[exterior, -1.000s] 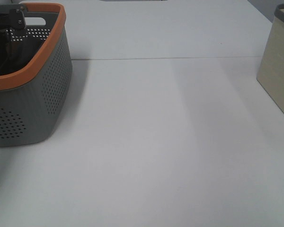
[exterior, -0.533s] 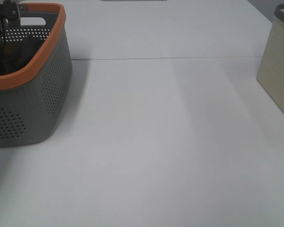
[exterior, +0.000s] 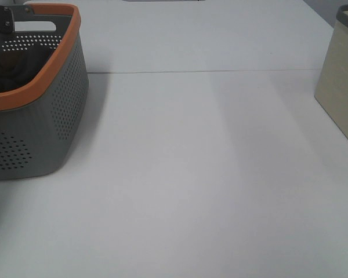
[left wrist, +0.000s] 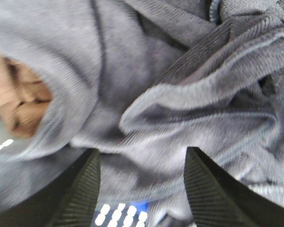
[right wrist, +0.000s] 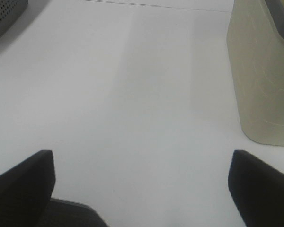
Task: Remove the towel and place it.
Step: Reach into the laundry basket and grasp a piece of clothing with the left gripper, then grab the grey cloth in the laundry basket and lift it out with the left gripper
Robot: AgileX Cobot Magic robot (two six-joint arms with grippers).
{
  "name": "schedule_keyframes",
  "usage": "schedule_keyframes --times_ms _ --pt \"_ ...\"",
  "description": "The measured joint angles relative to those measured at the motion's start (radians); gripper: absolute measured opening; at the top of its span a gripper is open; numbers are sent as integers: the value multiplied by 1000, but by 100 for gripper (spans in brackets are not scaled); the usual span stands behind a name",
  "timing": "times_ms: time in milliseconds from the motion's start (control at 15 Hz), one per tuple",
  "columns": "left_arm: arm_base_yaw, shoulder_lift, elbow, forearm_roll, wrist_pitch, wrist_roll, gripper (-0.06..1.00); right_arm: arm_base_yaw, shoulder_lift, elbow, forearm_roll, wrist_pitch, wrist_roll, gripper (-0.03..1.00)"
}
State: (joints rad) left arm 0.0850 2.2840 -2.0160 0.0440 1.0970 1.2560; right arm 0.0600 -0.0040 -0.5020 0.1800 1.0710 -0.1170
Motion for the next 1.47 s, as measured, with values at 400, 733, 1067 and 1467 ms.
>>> schedule_keyframes --times_ms 400,733,1067,1467 --pt "0 37 0 -105 -75 4 52 0 0 0 0 0 0 89" --pt "-5 81 0 -184 -63 5 52 0 0 0 0 0 0 89" --pt "-15 83 0 -187 13 -44 52 0 0 0 0 0 0 89" --pt "-15 83 0 -184 23 -166 51 0 0 0 0 0 0 89"
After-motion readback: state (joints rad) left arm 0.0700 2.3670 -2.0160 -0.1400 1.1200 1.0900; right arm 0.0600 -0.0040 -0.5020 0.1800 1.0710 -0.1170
